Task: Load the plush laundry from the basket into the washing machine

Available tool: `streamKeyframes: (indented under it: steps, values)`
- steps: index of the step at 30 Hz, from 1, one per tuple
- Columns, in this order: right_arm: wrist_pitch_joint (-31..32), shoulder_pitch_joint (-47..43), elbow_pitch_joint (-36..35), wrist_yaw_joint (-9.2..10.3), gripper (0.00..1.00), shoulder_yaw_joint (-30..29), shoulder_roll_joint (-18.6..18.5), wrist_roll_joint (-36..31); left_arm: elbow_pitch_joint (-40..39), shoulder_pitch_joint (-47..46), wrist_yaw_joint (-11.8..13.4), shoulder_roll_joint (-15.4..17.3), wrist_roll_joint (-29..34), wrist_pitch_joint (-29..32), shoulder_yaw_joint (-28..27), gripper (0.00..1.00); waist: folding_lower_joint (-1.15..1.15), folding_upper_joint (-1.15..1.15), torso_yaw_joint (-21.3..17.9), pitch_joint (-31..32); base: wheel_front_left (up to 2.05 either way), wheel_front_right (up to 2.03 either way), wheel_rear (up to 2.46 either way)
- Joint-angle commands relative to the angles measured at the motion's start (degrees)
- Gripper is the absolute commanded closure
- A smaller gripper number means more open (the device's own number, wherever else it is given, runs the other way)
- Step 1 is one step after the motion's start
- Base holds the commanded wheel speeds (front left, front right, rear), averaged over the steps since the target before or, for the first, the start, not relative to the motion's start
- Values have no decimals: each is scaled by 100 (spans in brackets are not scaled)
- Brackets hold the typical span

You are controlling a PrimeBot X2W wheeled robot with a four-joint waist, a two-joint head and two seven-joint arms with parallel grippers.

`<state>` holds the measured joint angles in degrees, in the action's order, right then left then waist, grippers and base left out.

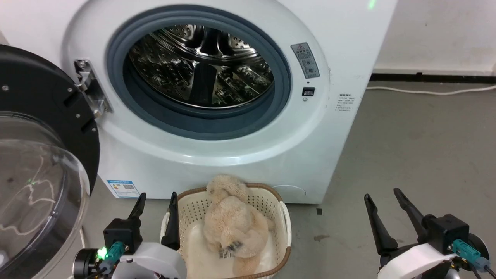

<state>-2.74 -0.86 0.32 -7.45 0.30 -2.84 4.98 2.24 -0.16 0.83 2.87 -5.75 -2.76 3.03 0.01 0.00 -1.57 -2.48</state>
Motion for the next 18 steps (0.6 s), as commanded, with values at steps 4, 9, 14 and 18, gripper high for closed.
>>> streamKeyframes:
  steps: [4, 9, 14, 18]
  values:
    - [-107, 43, -60, -1, 0, -15, -1, 166, 212, -258, -26, 3, -125, -101, 75, 0, -1, 0, -105, -180, 0, 0, 0]
    - [-167, 120, -107, -1, 0, -41, -1, 291, 478, -507, -42, 21, -241, -108, 120, 0, -1, 0, -228, -395, 0, 0, 0]
    - [-227, 209, -163, -1, 0, -91, -1, 433, 793, -811, -71, 38, -379, -42, 171, 0, -1, 0, -343, -650, 0, 0, 0]
    - [-275, 280, -202, -1, 0, -102, -1, 548, 1092, -1058, -83, 46, -545, 132, 193, 0, -1, 0, -442, -859, 0, 0, 0]
